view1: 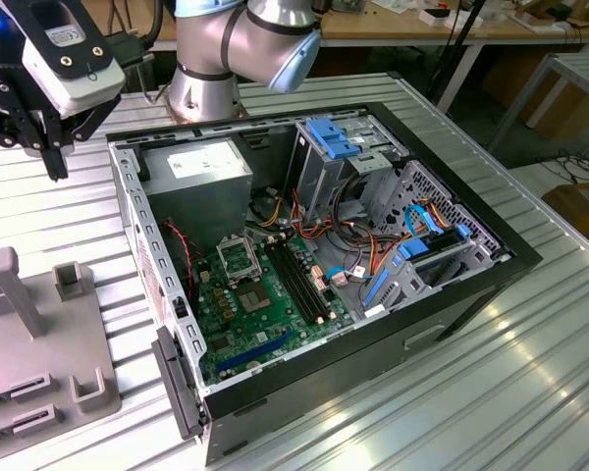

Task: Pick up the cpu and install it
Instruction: 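Reach for the cpu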

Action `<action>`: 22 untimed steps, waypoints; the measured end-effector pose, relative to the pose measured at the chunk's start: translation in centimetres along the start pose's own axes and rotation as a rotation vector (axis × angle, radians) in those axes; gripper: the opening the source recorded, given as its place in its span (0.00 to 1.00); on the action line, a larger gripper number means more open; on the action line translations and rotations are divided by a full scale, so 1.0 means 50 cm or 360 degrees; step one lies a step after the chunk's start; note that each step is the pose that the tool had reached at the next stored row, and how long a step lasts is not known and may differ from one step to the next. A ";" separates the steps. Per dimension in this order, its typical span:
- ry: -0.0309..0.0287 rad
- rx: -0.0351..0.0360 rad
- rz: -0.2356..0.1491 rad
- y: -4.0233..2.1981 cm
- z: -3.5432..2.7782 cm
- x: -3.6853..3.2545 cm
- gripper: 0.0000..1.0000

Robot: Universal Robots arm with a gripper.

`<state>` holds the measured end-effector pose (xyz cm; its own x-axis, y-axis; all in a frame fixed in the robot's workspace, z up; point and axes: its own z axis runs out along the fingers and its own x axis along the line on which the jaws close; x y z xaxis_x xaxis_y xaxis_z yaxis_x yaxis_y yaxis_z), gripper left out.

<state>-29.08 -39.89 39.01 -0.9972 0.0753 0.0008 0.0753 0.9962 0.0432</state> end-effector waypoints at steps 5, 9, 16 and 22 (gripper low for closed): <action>0.00013 0.0000 0.0000 0.000 0.000 0.006 0.11; 0.00025 0.0000 0.0000 -0.001 0.000 0.012 0.11; 0.00052 0.0000 0.0000 -0.002 0.001 0.029 0.11; 0.00069 0.0000 0.0000 -0.003 0.001 0.042 0.11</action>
<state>-31.18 -39.89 38.97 -0.9971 0.0753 0.0051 0.0754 0.9962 0.0429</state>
